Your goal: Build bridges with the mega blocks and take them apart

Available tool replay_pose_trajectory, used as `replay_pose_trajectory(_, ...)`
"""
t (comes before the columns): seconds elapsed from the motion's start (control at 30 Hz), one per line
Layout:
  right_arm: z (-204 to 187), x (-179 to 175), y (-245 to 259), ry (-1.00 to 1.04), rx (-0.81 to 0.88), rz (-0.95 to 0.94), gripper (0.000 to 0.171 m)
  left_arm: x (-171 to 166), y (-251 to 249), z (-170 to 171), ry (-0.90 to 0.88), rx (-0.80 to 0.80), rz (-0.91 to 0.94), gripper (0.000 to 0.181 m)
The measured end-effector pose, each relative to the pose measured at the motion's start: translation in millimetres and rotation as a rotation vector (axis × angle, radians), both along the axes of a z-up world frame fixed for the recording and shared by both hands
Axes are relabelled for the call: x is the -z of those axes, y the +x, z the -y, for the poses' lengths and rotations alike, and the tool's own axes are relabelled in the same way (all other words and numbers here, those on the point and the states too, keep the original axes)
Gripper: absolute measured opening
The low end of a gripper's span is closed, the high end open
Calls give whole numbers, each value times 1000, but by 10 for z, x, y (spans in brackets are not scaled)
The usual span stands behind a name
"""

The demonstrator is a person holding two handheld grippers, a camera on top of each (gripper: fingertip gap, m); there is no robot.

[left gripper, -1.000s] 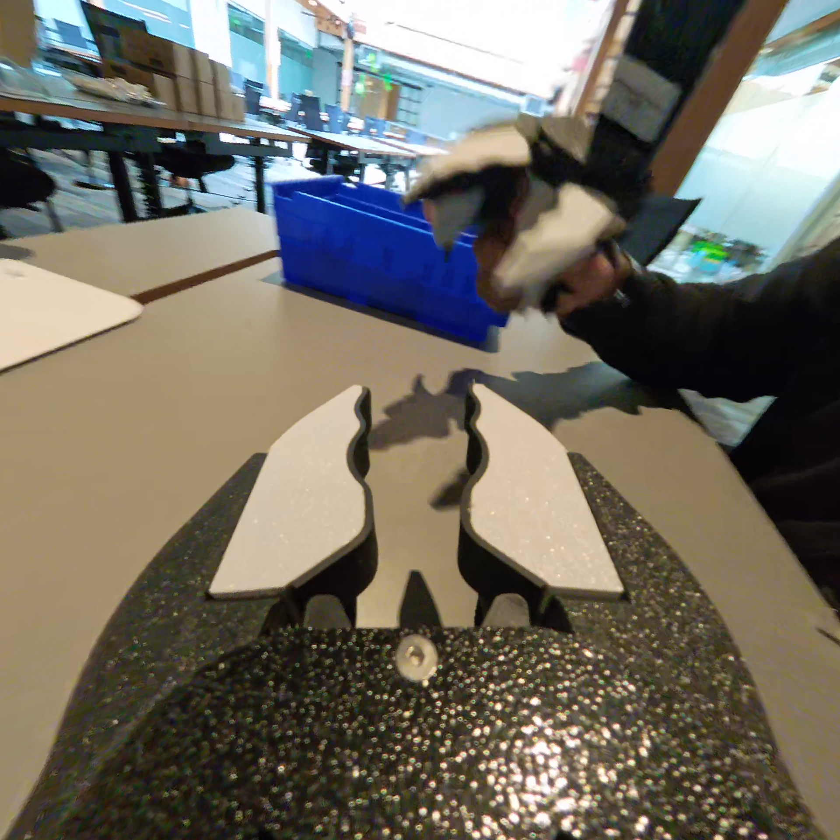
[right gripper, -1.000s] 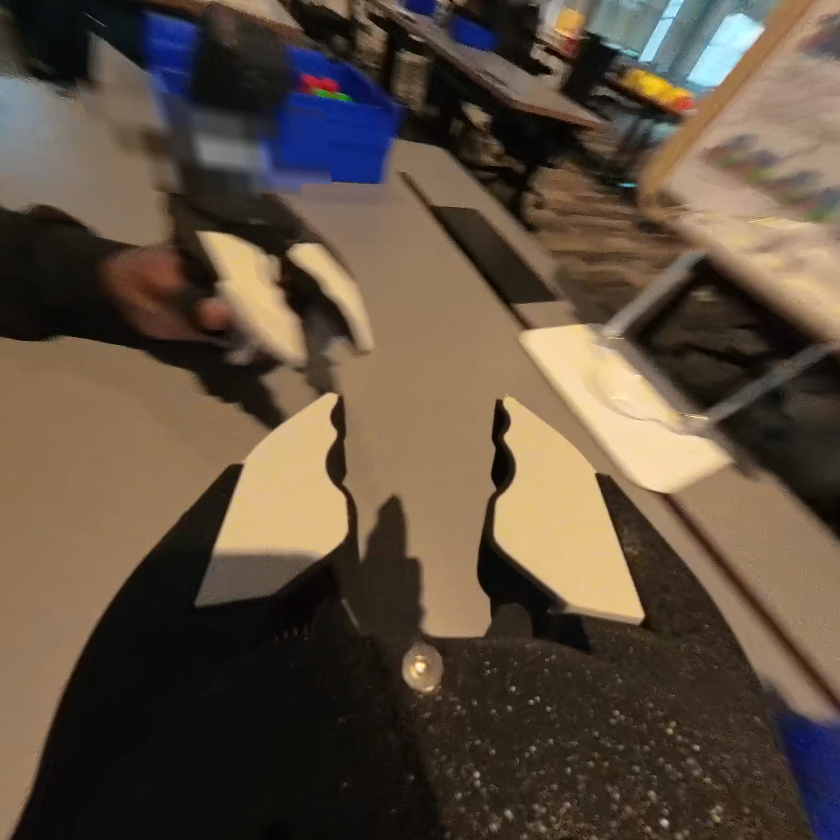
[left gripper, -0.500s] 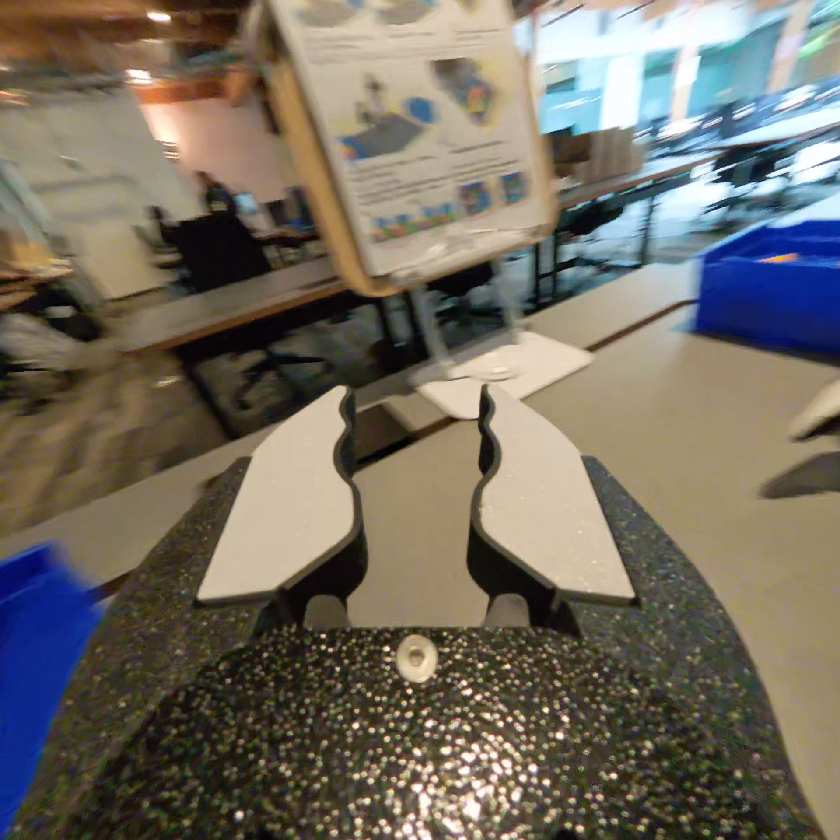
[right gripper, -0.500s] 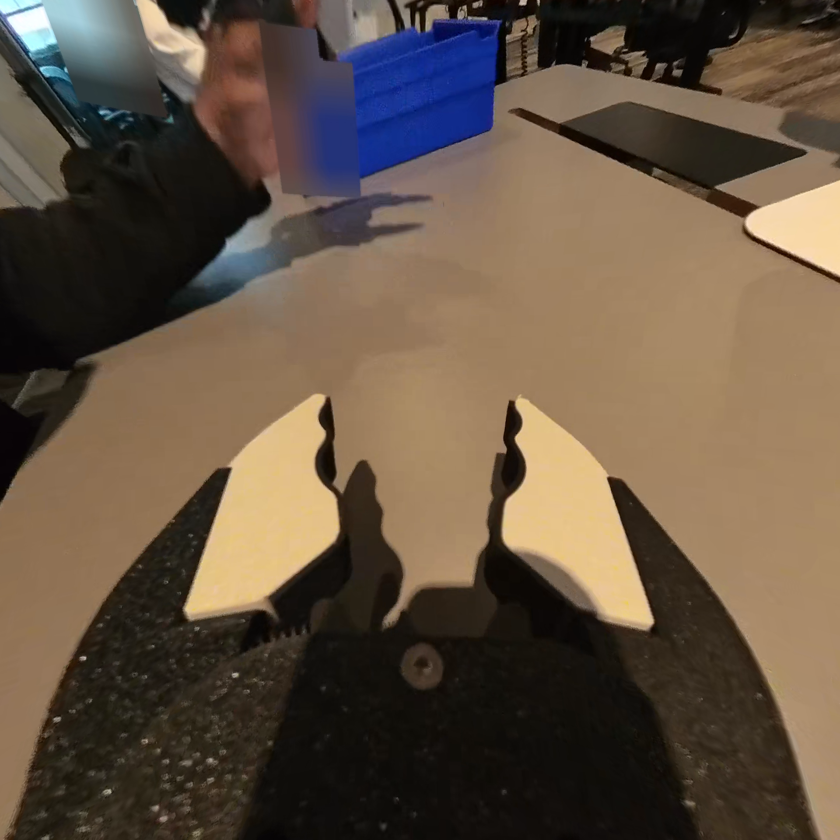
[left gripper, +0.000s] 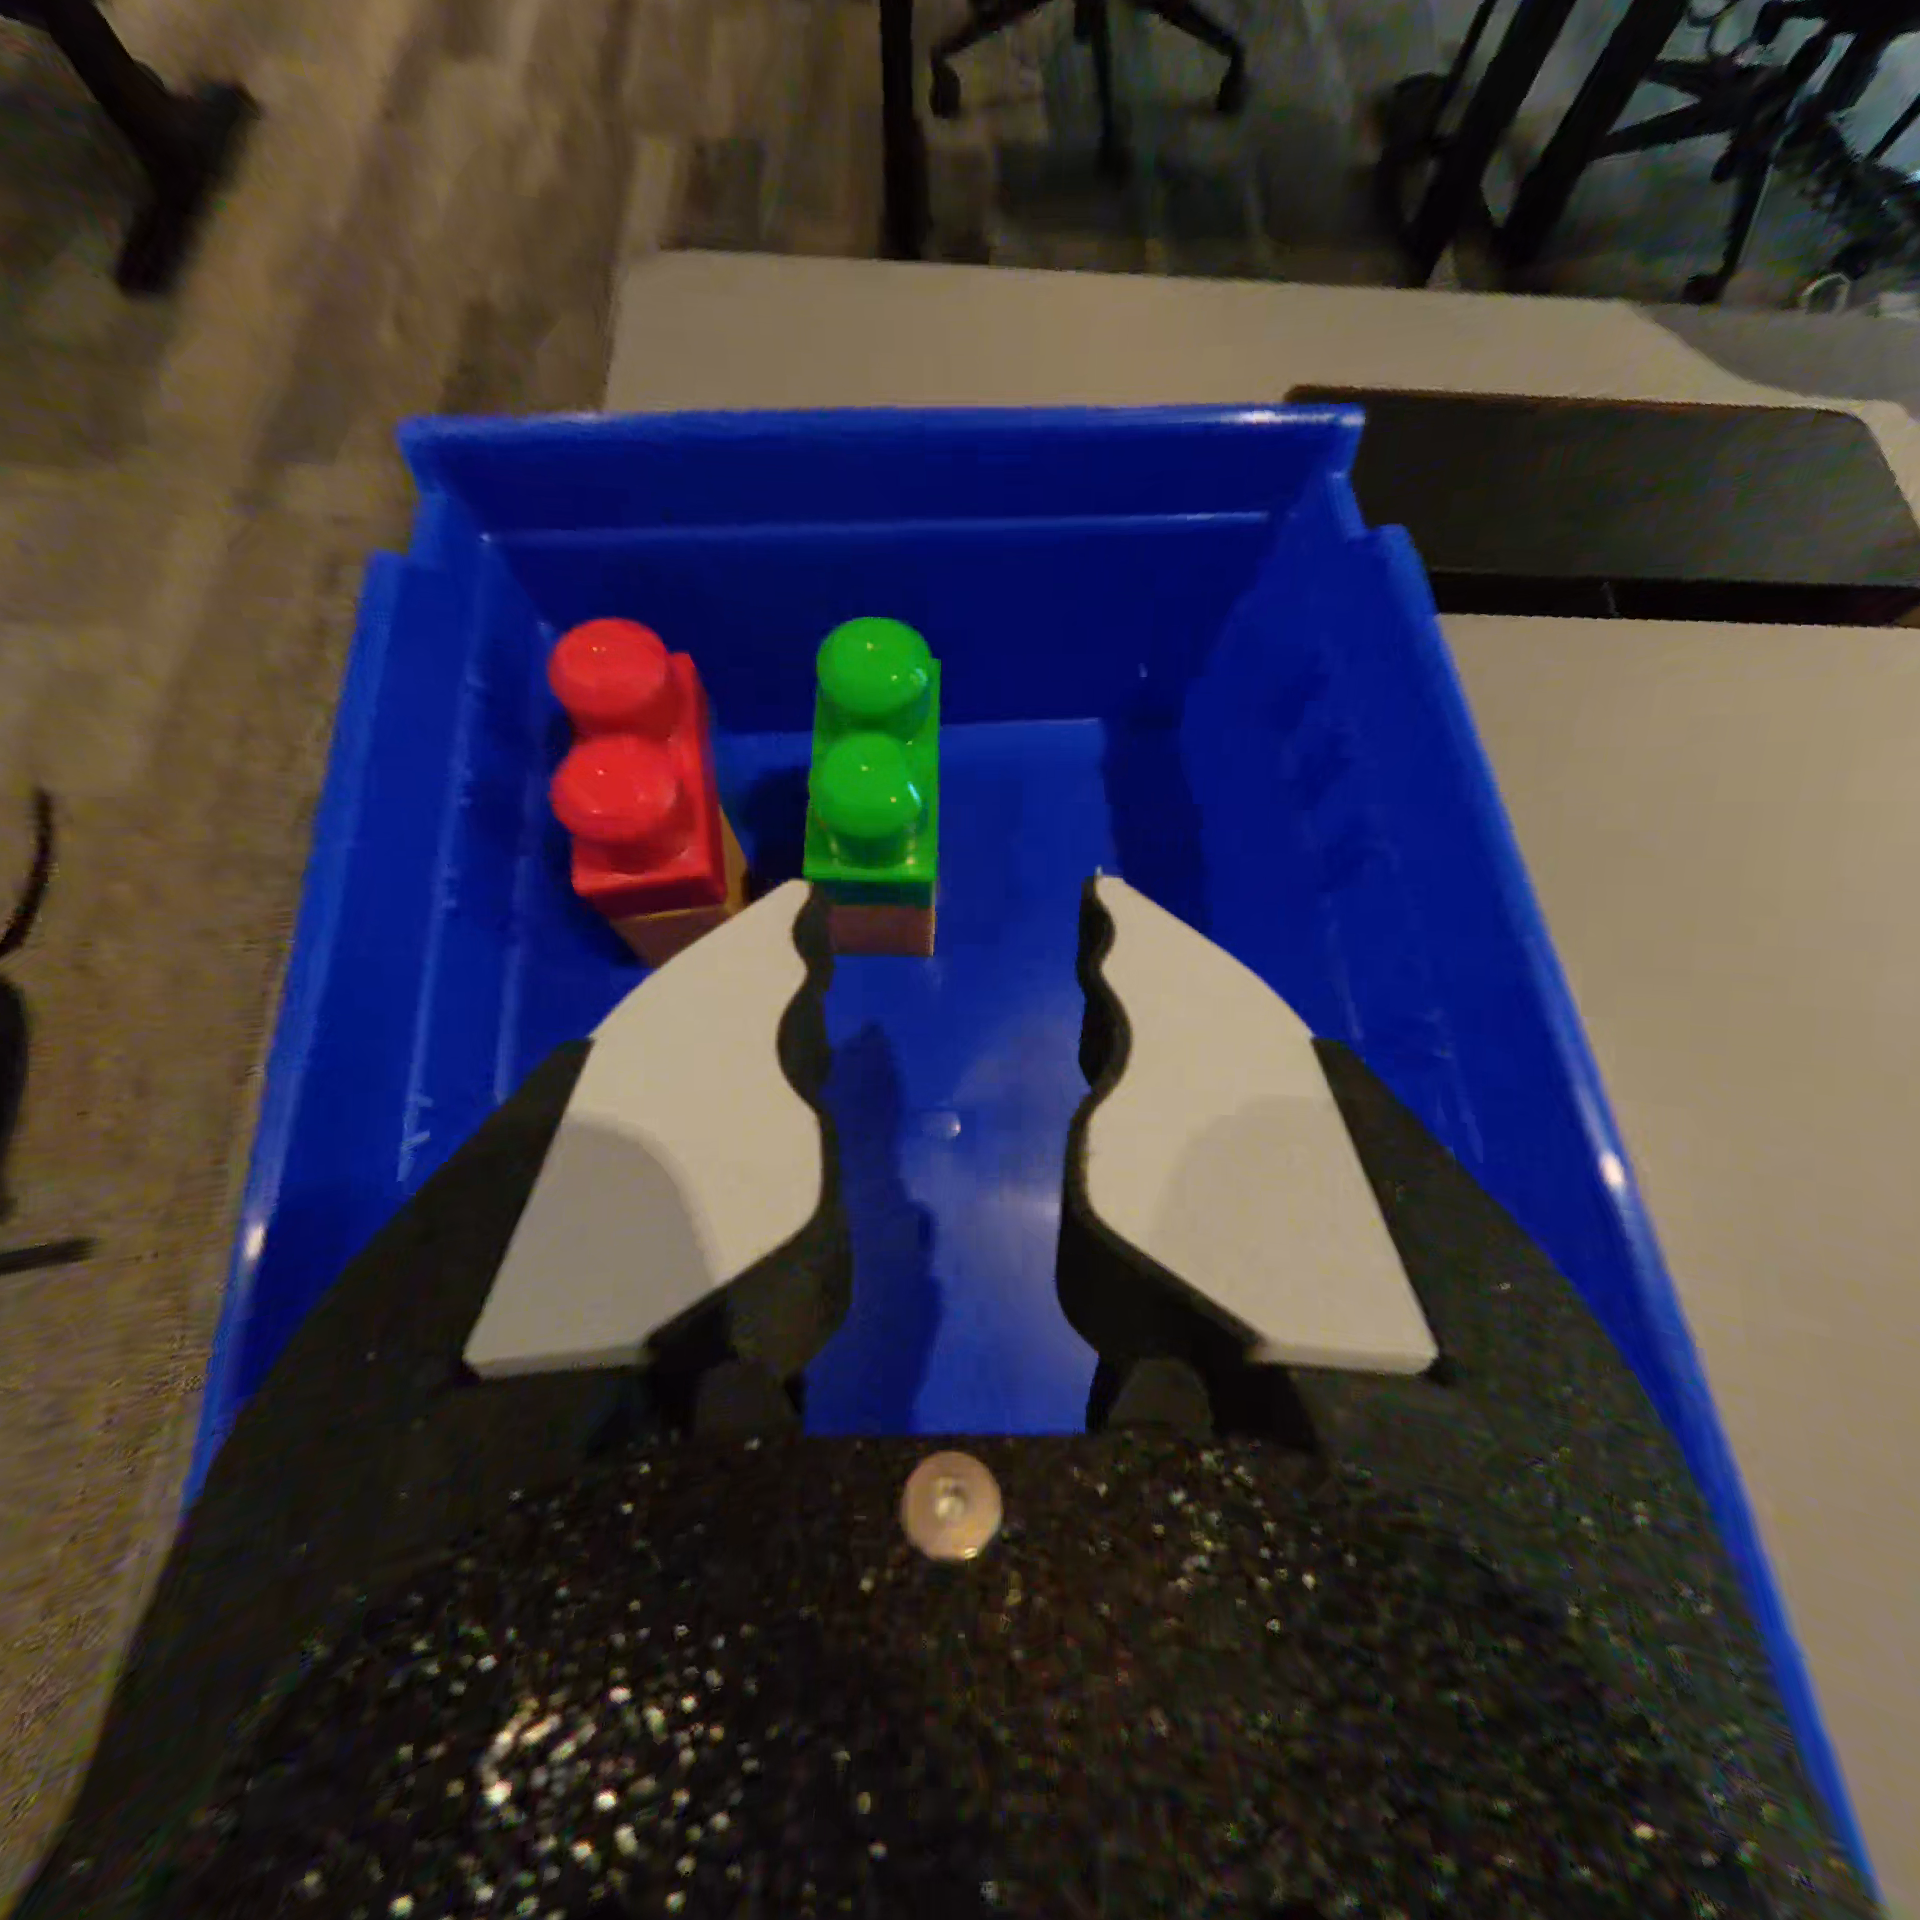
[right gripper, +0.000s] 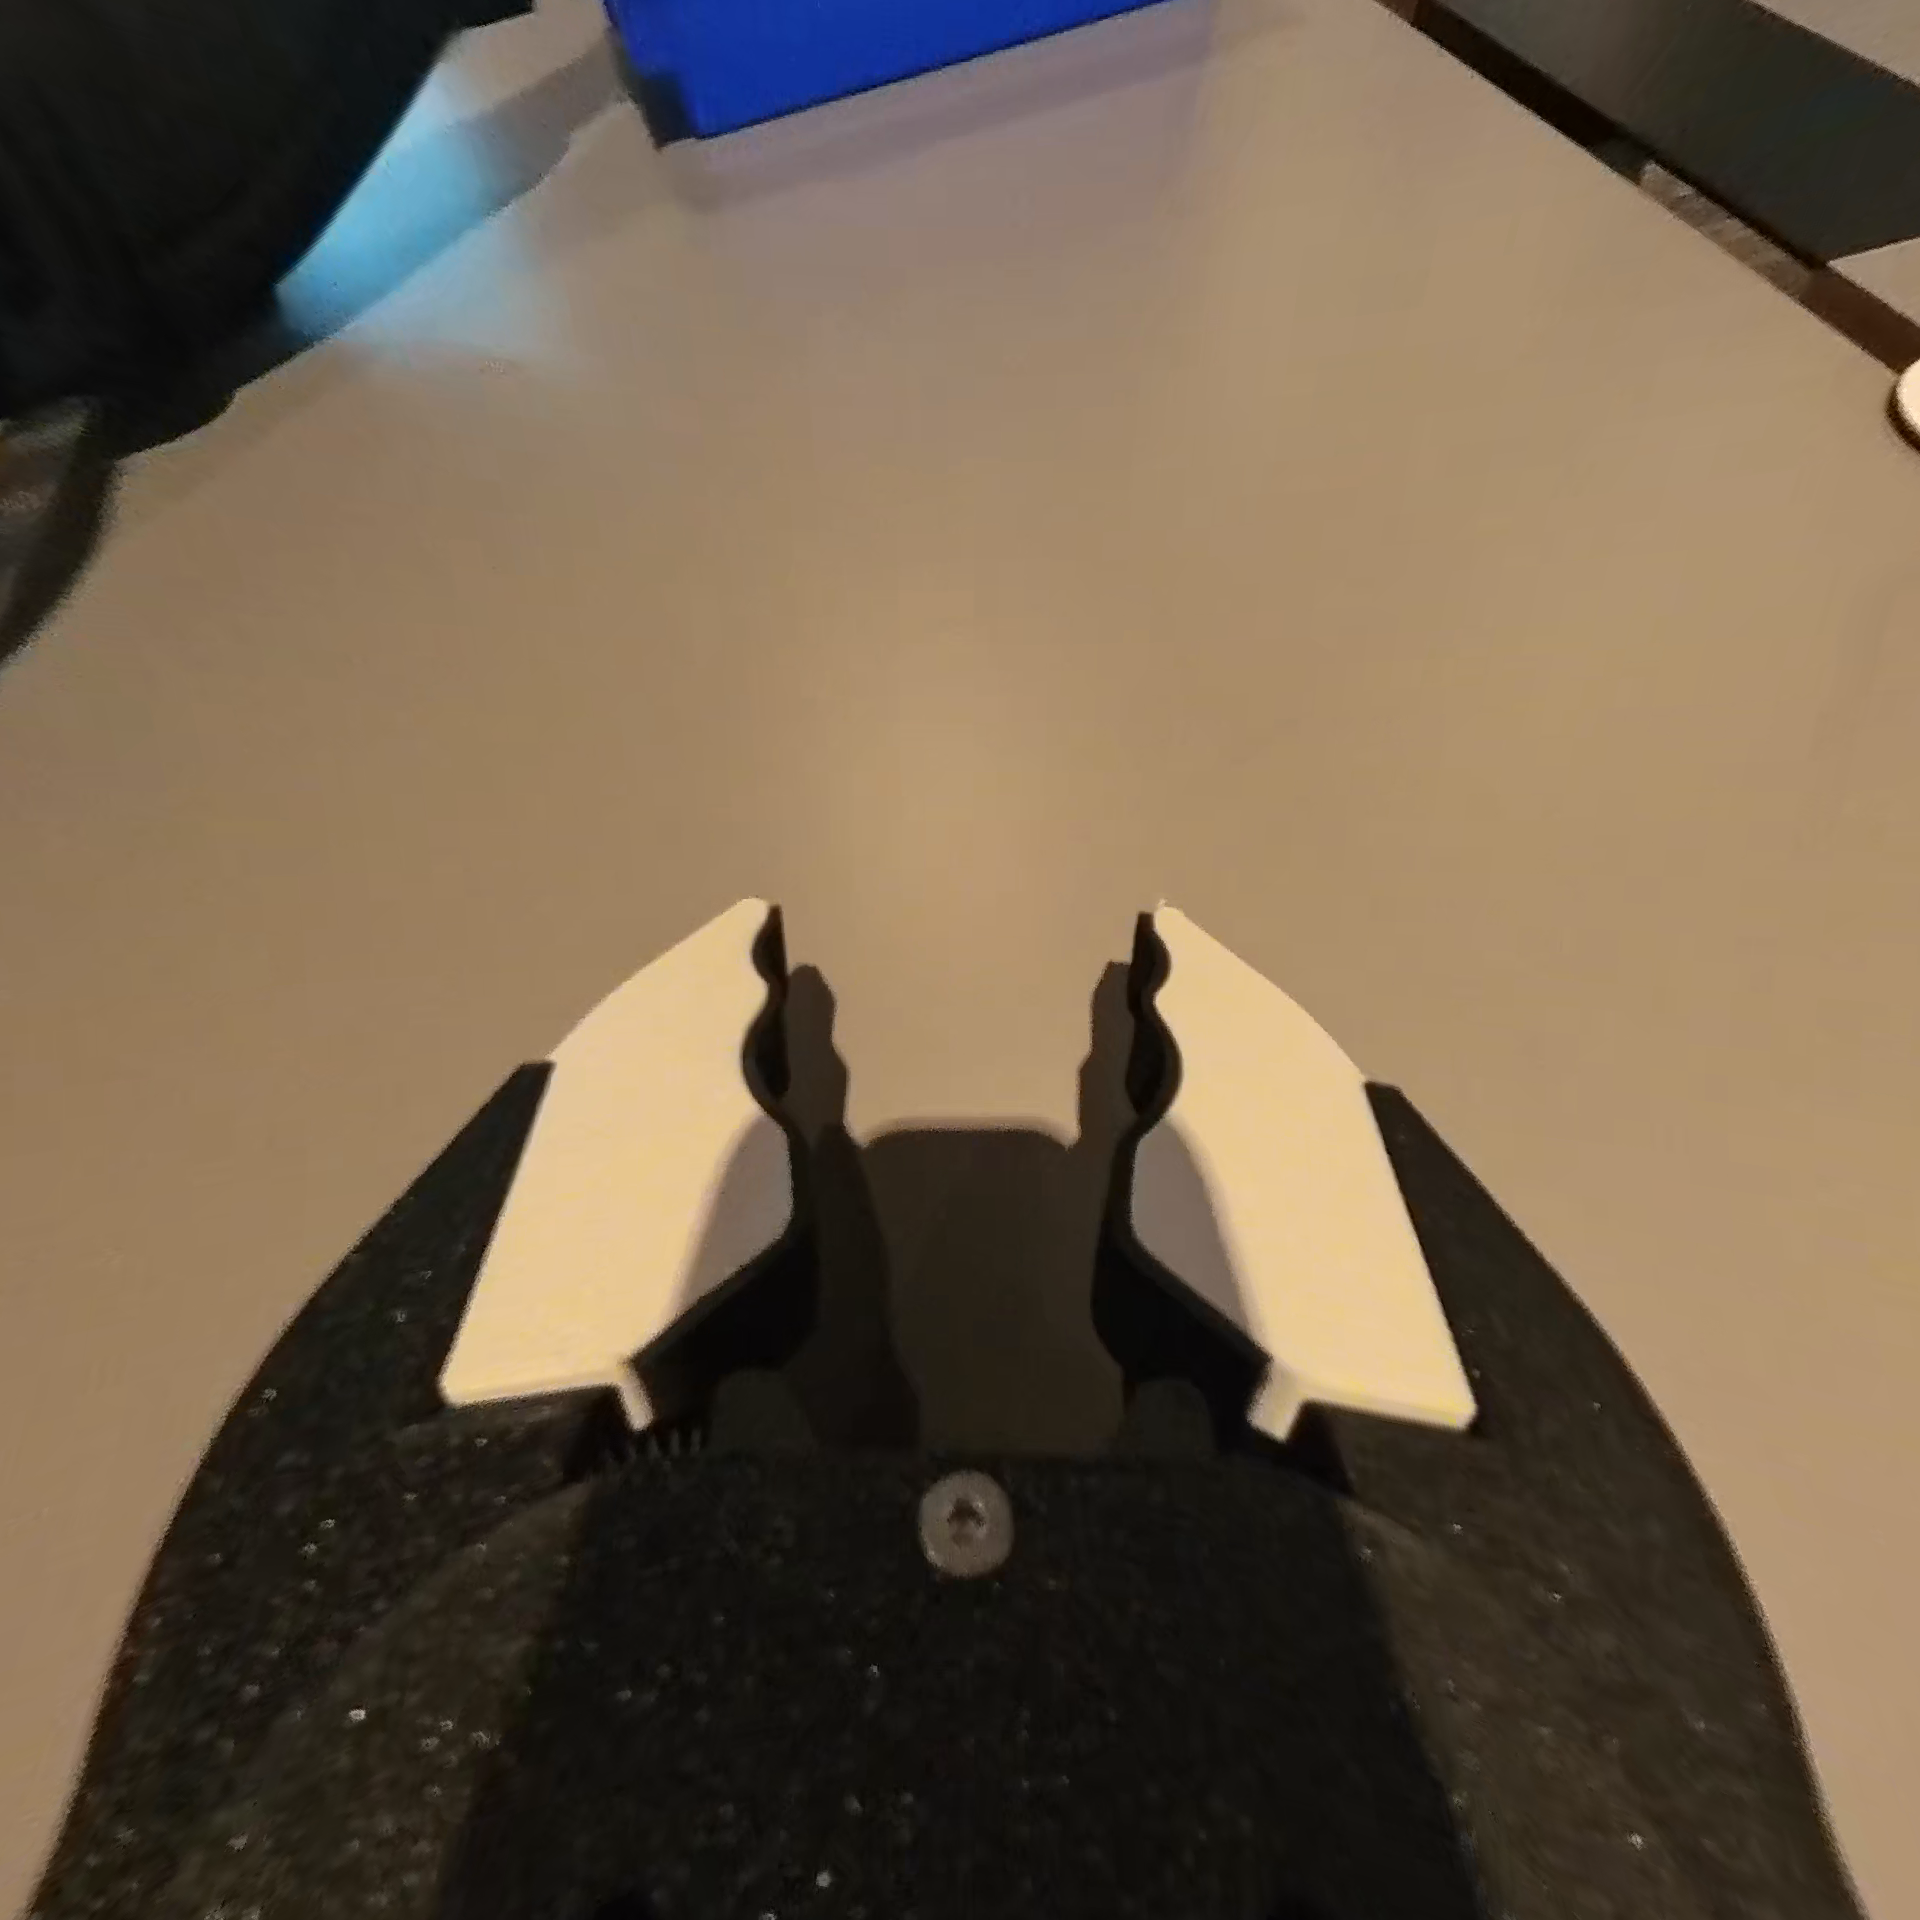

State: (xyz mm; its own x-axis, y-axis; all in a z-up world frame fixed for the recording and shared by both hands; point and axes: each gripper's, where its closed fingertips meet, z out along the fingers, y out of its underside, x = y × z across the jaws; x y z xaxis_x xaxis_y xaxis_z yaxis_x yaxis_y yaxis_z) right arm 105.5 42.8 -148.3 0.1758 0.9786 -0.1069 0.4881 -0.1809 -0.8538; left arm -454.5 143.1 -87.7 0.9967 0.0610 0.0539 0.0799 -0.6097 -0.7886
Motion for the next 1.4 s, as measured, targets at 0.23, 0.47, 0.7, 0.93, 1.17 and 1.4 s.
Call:
replay_pose_trajectory(0.23, -152, -53, 32, -47, 100, -50, 62, 159, -64, -232, -41, 40, -33, 39)
replay_pose_trajectory(0.47, -190, -93, 47, -94, 115, -93, 59, 225, -128, -389, -79, 40, -61, 36)
replay_pose_trajectory(0.7, -151, -100, 39, -91, 89, -95, 59, 200, -166, -427, -124, 26, -136, 34)
replay_pose_trajectory(0.93, -109, -105, 34, -79, 67, -95, 60, 429, -224, -558, -209, 36, -183, 36)
replay_pose_trajectory(1.17, -82, -123, 31, -100, 43, -112, 60, 138, -85, -494, -141, 38, -223, 33)
replay_pose_trajectory(1.4, -102, -108, 25, -160, 40, -116, 59, -1042, 1416, -294, 223, 381, -241, 34)
